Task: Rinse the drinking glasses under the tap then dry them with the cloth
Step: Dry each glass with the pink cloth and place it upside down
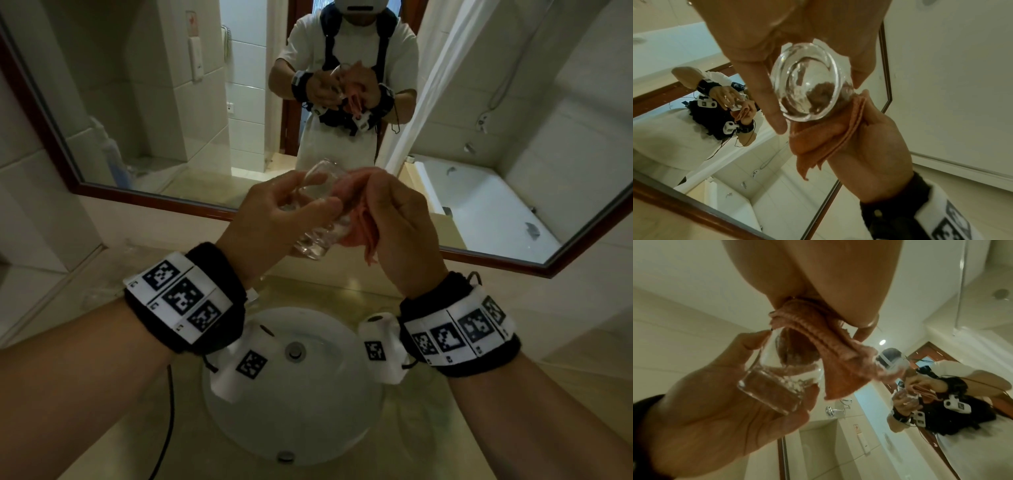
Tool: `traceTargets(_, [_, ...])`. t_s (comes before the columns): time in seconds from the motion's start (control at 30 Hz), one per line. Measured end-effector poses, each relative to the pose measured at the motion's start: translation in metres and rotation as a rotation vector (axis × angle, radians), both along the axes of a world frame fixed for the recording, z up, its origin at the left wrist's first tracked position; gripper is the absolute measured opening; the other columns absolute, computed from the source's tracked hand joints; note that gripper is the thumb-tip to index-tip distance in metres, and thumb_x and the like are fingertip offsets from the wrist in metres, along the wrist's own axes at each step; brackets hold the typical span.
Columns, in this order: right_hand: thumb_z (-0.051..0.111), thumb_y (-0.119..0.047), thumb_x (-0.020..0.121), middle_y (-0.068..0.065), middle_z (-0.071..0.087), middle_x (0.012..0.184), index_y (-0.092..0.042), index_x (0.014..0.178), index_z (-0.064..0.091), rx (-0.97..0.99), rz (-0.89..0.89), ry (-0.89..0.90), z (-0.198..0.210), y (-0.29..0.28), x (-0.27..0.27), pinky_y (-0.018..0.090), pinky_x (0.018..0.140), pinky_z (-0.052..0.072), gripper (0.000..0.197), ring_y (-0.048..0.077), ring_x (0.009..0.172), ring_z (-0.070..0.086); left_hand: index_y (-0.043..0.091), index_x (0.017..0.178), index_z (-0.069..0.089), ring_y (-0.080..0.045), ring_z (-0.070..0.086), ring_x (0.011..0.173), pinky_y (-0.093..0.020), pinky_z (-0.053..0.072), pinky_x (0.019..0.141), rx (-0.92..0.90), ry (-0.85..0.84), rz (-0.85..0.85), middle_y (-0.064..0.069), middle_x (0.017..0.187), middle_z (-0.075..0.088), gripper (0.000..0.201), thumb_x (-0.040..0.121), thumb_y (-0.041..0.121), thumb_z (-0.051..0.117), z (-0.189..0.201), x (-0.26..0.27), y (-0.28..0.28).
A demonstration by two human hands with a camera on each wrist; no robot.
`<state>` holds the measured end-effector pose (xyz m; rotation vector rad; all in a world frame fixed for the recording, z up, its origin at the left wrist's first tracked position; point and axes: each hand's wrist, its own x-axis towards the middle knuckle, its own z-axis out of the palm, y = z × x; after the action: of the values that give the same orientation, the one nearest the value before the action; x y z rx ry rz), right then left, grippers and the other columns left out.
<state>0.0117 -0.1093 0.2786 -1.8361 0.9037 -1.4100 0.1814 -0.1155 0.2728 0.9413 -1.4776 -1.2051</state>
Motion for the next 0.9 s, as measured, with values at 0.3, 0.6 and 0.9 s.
traceTargets(0.3, [0.04, -0.025, 0.107, 0.004, 0.064, 0.059, -0.001, 0.099, 0.068, 0.182, 0.079, 0.277, 0.006, 0.0, -0.013, 0.035, 0.04, 0.053, 0.038, 0.03, 0.043, 0.059, 0.027, 0.124, 0.065, -0.003, 0.071, 0.082, -0.018, 0.057, 0.068, -0.193, -0.227, 0.006, 0.01, 0.093, 0.071, 0.059, 0.069, 0.039, 0.083, -0.003, 0.004, 0.004])
traceTargets(0.6, [0.058, -0.014, 0.098, -0.004, 0.066, 0.059, -0.004, 0.106, 0.068, 0.255, 0.094, 0.146, 0.0, 0.0, -0.017, 0.029, 0.039, 0.048, 0.016, 0.014, 0.043, 0.054, 0.028, 0.136, 0.055, -0.009, 0.067, 0.105, -0.028, 0.059, 0.087, -0.287, -0.295, 0.096, 0.006, 0.12, 0.064, 0.093, 0.053, 0.054, 0.089, -0.022, 0.006, -0.009])
traceTargets(0.9, [0.059, -0.008, 0.096, 0.002, 0.075, 0.087, 0.003, 0.12, 0.064, 0.252, 0.028, 0.004, -0.01, -0.002, -0.016, 0.021, 0.06, 0.056, 0.027, 0.012, 0.071, 0.07, 0.017, 0.117, 0.064, -0.025, 0.073, 0.071, -0.033, 0.06, 0.059, 0.151, -0.061, -0.017, -0.018, 0.103, 0.072, 0.054, 0.08, 0.056, 0.06, -0.014, 0.003, -0.007])
